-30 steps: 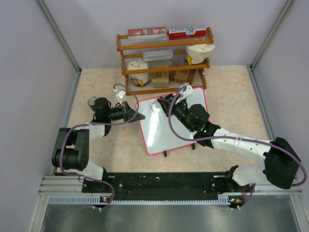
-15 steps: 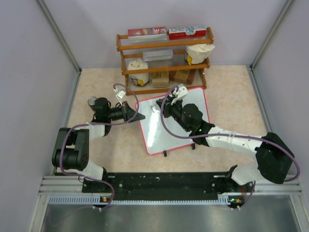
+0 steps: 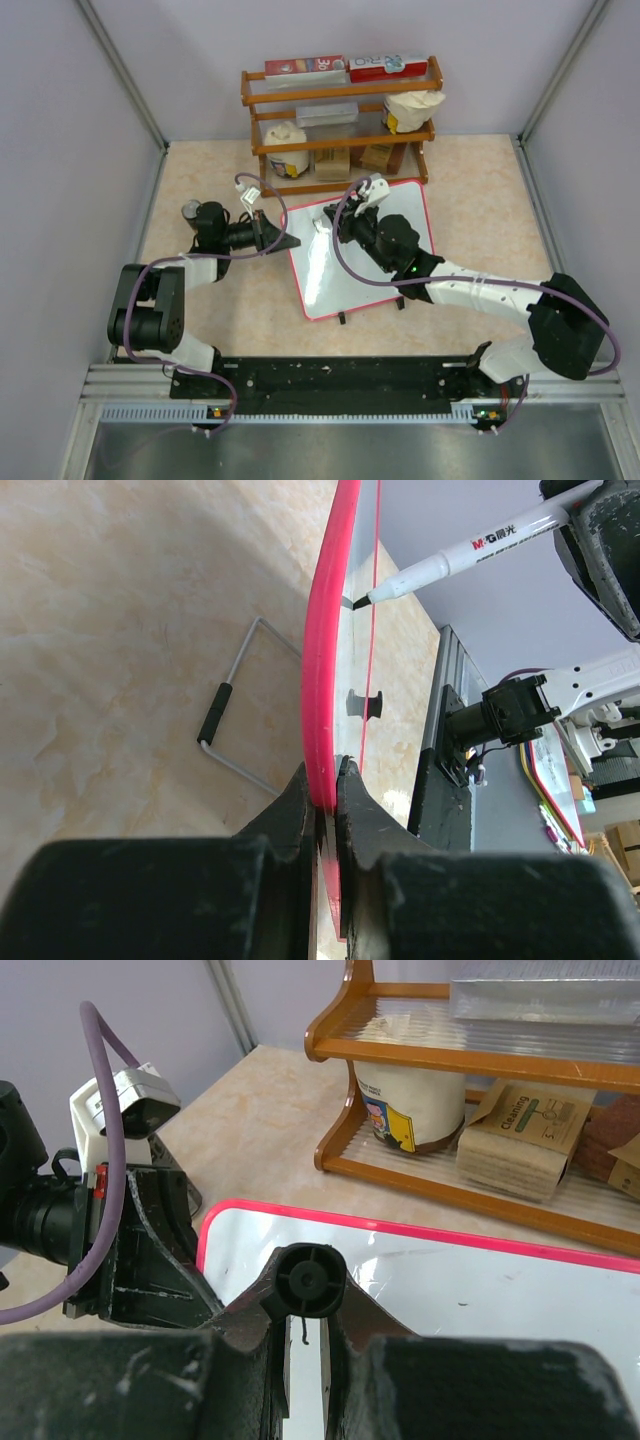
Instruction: Write a sentence on the whiteboard
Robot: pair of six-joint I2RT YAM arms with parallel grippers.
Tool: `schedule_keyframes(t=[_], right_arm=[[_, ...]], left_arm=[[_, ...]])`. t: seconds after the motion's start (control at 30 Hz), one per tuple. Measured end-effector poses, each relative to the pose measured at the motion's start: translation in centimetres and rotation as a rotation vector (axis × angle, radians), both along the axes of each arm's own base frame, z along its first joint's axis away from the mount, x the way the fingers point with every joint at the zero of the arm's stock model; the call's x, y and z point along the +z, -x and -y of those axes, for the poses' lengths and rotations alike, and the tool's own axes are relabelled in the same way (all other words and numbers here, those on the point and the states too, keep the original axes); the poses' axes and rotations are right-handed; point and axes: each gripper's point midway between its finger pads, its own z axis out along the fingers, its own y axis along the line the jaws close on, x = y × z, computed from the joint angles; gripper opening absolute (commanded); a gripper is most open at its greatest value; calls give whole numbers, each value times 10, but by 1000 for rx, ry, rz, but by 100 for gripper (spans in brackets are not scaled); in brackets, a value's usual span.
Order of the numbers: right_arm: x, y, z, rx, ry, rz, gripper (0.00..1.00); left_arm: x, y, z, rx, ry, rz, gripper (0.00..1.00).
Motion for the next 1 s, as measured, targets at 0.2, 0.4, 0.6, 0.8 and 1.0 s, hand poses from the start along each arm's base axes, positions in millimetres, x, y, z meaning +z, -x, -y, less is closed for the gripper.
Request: schedule_keyframes(t=[0.2,0.4,0.6,0.8,1.0], right_arm=[[0,-1,1,-7,-7,-6,0],[-1,-1,3,-13,-10,-13,0],[-7,1,11,-21,-11,-25,0],[-10,4,15,-29,-11,-32,0],[-15,6,19,-31,-10,-39,0]], left_arm=[[0,0,0,0,0,0,0],[0,0,0,0,0,0,0],[0,0,0,1,0,-2,0],[0,0,0,1,-1,-3,0],[-1,0,0,3,-1,-5,0]])
